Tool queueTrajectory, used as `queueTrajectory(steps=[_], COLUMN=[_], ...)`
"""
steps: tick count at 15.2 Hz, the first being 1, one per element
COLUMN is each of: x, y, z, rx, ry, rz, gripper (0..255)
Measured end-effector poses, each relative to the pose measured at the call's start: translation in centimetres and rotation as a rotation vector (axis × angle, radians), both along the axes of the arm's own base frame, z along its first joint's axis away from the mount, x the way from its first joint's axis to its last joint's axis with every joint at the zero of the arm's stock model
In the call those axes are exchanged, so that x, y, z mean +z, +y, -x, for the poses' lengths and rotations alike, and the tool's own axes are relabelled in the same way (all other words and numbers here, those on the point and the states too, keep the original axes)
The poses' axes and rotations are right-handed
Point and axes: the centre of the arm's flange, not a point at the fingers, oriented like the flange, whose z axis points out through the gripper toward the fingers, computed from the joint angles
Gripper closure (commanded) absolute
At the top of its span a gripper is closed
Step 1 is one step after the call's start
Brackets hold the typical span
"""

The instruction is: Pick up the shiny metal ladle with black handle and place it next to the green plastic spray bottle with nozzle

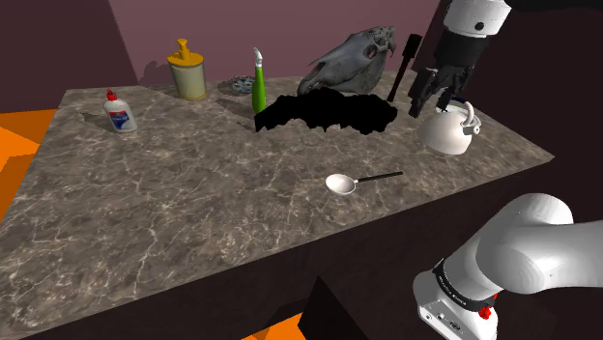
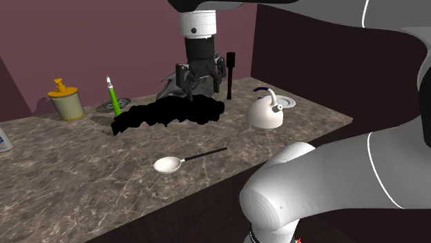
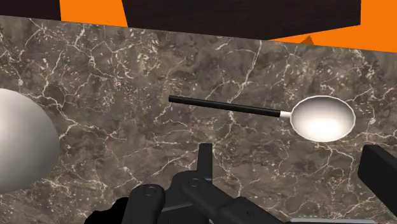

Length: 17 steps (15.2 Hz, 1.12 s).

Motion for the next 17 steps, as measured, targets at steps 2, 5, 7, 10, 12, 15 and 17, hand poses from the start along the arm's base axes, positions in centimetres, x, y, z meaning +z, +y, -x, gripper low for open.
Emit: queueTrajectory(steps=[2,5,7,10,12,15,17], x=[-0.6,-3.8,-6.2,-10.1,-13.1,-16.5,-19.2], y=[0.1,0.0,0.1,0.6,0.9,1.6,1.7], z=[-0.1,-0.8,-1.5,-2.4,-2.9,-3.4,-3.3], rx=[0.034,0.231,0.384,0.621,0.778,1.016,1.173], ry=[0.001,0.009,0.014,0.024,0.029,0.036,0.041], rz=[0.003,0.017,0.029,0.046,0.058,0.076,0.088], gripper=[0,0,0,0,0,0,0])
